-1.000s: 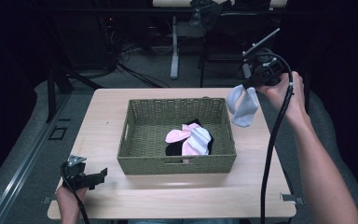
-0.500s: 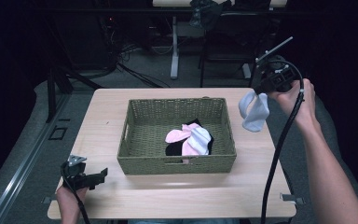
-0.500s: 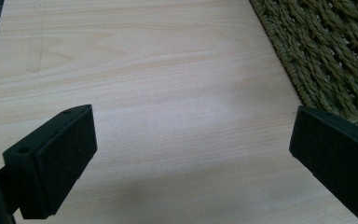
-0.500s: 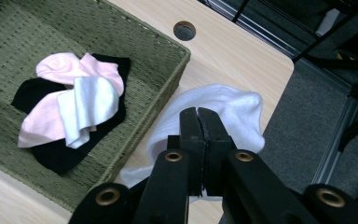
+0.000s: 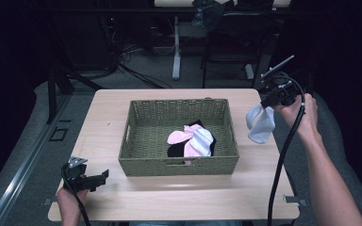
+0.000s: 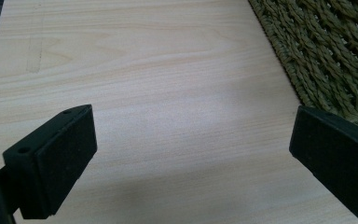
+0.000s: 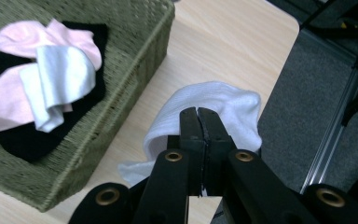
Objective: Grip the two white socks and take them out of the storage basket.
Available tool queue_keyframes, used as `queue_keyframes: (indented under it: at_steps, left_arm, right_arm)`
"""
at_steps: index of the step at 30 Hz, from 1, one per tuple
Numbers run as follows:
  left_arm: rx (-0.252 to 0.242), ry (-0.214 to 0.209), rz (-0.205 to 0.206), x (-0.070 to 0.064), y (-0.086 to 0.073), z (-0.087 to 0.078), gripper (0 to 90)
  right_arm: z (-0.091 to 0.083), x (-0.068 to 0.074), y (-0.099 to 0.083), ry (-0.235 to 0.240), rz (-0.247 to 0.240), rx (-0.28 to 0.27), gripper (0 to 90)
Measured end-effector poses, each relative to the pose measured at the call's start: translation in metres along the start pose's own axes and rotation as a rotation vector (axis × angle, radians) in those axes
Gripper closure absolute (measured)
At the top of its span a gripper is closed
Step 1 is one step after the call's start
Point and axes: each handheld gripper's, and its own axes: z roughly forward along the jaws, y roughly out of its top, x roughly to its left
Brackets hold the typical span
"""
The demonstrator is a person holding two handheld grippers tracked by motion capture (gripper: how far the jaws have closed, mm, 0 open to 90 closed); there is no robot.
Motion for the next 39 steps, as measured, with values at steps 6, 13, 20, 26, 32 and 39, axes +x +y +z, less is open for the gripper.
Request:
queue_keyframes:
  at_steps: [6, 13, 20, 26, 32, 39]
  left_arm:
    - [0.007, 0.001, 0.002, 0.000, 0.000, 0.001, 0.8]
    - [0.005, 0.004, 0.001, 0.000, 0.000, 0.000, 0.8]
    - [0.006, 0.002, 0.002, 0.000, 0.000, 0.000, 0.8]
    - [0.004, 0.002, 0.000, 0.000, 0.000, 0.000, 0.8]
    - [0.005, 0.002, 0.001, 0.000, 0.000, 0.000, 0.8]
    - [-0.005, -0.009, 0.007, -0.001, 0.000, -0.001, 0.8]
  right_arm:
    - [0.024, -0.004, -0.014, 0.016, 0.022, 0.043, 89.8]
    - [0.054, -0.004, -0.027, 0.042, 0.053, 0.092, 89.8]
    - [0.079, -0.003, -0.033, 0.066, 0.070, 0.132, 89.8]
    - [0.099, 0.001, -0.040, 0.077, 0.091, 0.148, 89.8]
    - [0.120, 0.003, -0.046, 0.091, 0.104, 0.182, 89.8]
    - [0.140, 0.003, -0.052, 0.119, 0.107, 0.233, 89.5]
